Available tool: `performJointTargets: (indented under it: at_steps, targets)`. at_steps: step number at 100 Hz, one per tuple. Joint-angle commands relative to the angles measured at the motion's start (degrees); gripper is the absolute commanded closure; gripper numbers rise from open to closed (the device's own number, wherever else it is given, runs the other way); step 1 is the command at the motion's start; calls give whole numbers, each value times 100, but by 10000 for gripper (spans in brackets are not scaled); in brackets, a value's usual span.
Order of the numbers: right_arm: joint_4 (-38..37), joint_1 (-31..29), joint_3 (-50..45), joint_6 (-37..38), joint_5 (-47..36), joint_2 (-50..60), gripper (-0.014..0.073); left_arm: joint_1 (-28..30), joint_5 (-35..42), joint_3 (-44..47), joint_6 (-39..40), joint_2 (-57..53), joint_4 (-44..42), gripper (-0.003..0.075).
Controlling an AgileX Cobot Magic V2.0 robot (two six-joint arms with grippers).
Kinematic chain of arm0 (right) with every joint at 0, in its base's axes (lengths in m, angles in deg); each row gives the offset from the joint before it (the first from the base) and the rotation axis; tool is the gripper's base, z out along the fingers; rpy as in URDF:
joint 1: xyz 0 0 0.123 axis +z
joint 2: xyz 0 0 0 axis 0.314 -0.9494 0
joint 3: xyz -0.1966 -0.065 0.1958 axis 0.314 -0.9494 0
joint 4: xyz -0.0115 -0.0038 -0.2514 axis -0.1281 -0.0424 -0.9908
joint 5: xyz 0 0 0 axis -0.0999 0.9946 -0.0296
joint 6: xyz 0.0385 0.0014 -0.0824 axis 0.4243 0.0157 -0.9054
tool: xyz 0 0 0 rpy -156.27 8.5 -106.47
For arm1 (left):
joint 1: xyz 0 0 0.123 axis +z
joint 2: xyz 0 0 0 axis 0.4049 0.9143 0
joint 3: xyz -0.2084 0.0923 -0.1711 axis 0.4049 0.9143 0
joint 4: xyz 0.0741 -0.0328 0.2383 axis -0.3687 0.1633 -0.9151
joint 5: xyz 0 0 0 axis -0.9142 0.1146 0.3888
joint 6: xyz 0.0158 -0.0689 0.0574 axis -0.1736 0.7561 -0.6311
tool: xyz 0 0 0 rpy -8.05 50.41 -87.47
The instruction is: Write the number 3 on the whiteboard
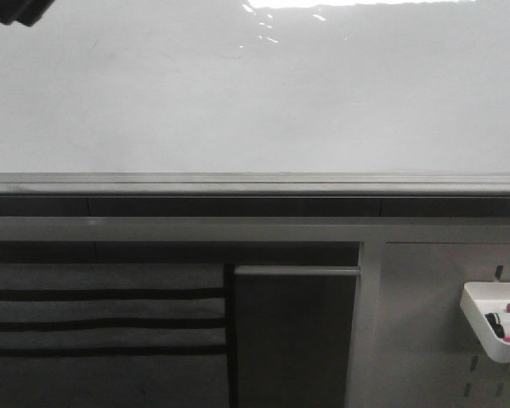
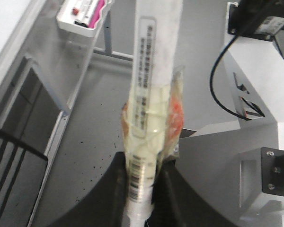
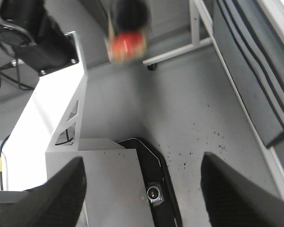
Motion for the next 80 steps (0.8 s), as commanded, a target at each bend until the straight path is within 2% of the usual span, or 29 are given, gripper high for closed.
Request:
performJointTargets:
  at_steps: [1,19,54,80]
  targets:
    - [136,335,413,-102,-288,-2,140,-323,-120,-182,-24,-127,319,738]
    - [46,712,838,-77,-156,-277,140,-654,-109,-182,13,-127,319,738]
    - [-463,1177,1476,350,-13,-735,142,-661,-109,-182,13,-127,286,738]
    - [-729,1189,1657,455,295,-762,291,-661,-109,-182,13,-127,208,738]
